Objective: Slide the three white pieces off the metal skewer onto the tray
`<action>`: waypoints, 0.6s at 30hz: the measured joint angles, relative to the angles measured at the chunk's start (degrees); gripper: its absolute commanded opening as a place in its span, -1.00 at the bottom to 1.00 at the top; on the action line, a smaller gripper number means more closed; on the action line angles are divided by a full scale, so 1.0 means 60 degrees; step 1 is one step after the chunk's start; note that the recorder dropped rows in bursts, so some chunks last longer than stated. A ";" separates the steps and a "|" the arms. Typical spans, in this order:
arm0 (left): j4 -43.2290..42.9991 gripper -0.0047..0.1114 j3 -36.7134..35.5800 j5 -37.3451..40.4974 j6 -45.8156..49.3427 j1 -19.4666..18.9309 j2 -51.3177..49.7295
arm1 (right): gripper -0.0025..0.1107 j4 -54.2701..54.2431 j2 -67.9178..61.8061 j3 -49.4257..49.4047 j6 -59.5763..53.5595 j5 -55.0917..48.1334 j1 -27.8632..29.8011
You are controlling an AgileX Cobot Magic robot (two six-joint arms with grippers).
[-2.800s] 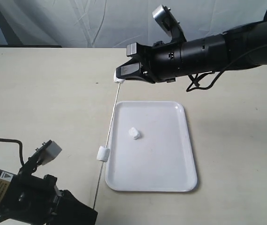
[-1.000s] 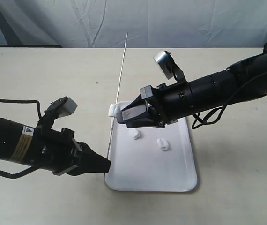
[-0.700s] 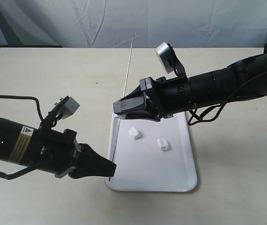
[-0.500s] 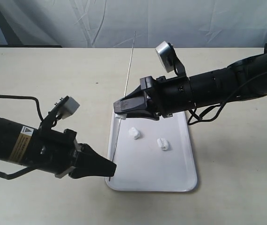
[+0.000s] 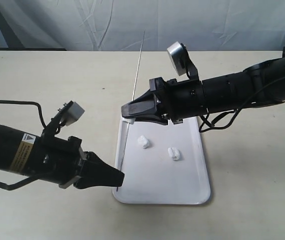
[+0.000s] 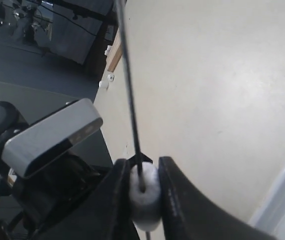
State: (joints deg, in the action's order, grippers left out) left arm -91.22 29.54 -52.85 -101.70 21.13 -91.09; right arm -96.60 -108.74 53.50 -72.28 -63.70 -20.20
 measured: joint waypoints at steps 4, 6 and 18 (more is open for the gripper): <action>-0.0482 -0.92 0.0015 0.0000 -0.0260 0.0000 0.0000 | -0.62 -0.0205 0.0000 0.0019 -0.0103 0.0141 0.0000; -0.0784 -0.92 -0.0006 0.0000 -0.0409 0.0000 0.0000 | -0.62 -0.0225 0.0000 0.0157 -0.0128 0.0347 0.0000; -0.1035 -0.92 -0.1520 -0.0074 -0.0469 0.0000 0.0034 | -0.62 -0.0286 -0.0008 0.1798 -0.0159 0.1925 0.0000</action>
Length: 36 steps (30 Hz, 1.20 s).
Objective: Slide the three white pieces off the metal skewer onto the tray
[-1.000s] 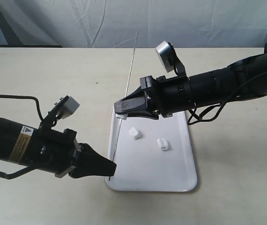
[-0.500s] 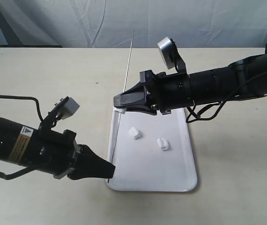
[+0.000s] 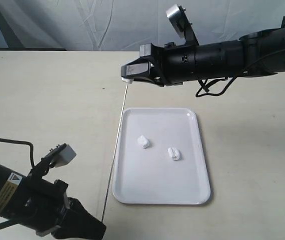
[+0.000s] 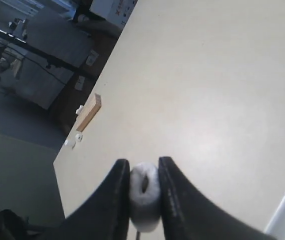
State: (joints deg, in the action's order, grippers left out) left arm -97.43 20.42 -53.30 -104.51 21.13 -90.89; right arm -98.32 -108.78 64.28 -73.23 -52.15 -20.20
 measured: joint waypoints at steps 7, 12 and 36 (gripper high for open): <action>-0.0257 -0.92 -0.0427 -0.0110 -0.0053 0.0000 0.0000 | -0.62 -0.0118 0.0039 0.1047 0.0092 0.0940 0.0126; -0.0280 -0.92 -0.0104 0.0214 -0.0558 0.0000 0.0000 | -0.62 0.5486 -0.0056 0.1039 0.4204 0.1381 0.0053; -0.0417 -0.92 0.3231 0.0677 -0.2157 0.0000 -0.2367 | -0.19 0.7542 -0.0191 -0.0371 0.5806 0.0788 -0.0191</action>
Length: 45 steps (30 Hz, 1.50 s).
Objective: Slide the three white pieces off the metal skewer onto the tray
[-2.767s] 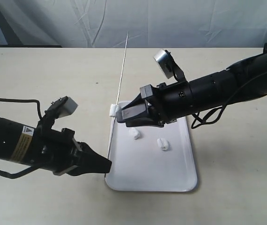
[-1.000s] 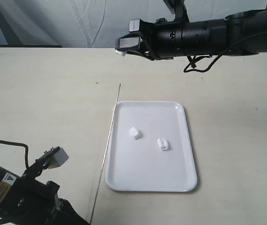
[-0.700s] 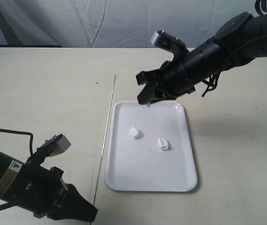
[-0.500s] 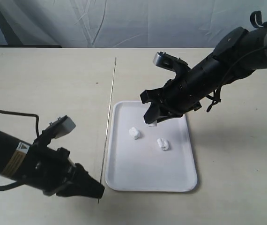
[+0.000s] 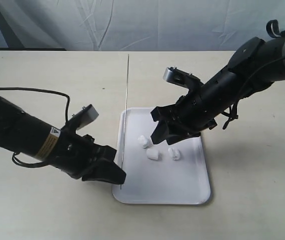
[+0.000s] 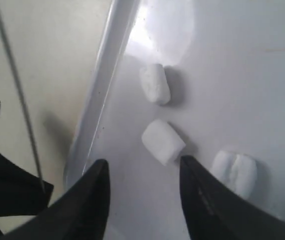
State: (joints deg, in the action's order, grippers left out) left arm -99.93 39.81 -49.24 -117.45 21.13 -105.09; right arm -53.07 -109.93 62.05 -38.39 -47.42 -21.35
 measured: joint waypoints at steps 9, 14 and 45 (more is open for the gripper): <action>0.0000 -0.92 0.0212 -0.1261 -0.0305 0.0000 -0.1107 | -0.19 0.0075 0.0769 -0.0023 0.0000 0.0570 0.0000; 0.0000 -0.92 0.0218 -0.2003 -0.0369 0.0000 -0.1394 | -0.19 0.0117 0.0851 -0.0023 -0.0018 0.0606 0.0000; -0.0012 -0.15 0.0252 -0.3292 0.0427 -0.1612 -0.0139 | -0.28 0.0146 0.2378 -0.0023 -0.0313 0.1302 0.0000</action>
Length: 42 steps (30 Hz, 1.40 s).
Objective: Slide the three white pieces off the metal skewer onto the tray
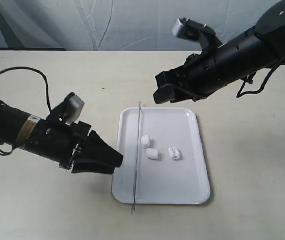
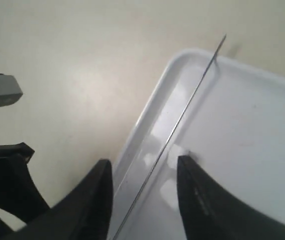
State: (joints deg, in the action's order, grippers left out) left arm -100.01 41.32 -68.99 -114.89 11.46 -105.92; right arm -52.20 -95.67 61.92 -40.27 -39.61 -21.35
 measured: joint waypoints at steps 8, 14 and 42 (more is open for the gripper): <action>0.0000 -0.15 -0.0131 -0.0022 0.1777 -0.0077 0.3264 | -0.29 0.0000 0.1795 0.0000 -0.0005 0.0203 0.0000; 0.0000 -0.15 -0.0519 -0.0069 0.2394 -0.0077 0.7179 | -0.29 0.0203 0.3698 -0.0049 -0.0005 -0.0221 0.0000; -0.0032 -0.15 -0.4820 1.0983 0.1242 -0.0020 1.5595 | -0.29 0.0776 1.1463 -0.8645 0.0031 0.8589 0.0000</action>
State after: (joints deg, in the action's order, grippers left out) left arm -100.20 12.40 -3.09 -107.44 11.34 -12.35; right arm -47.54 -26.89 10.05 -40.08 11.92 -21.35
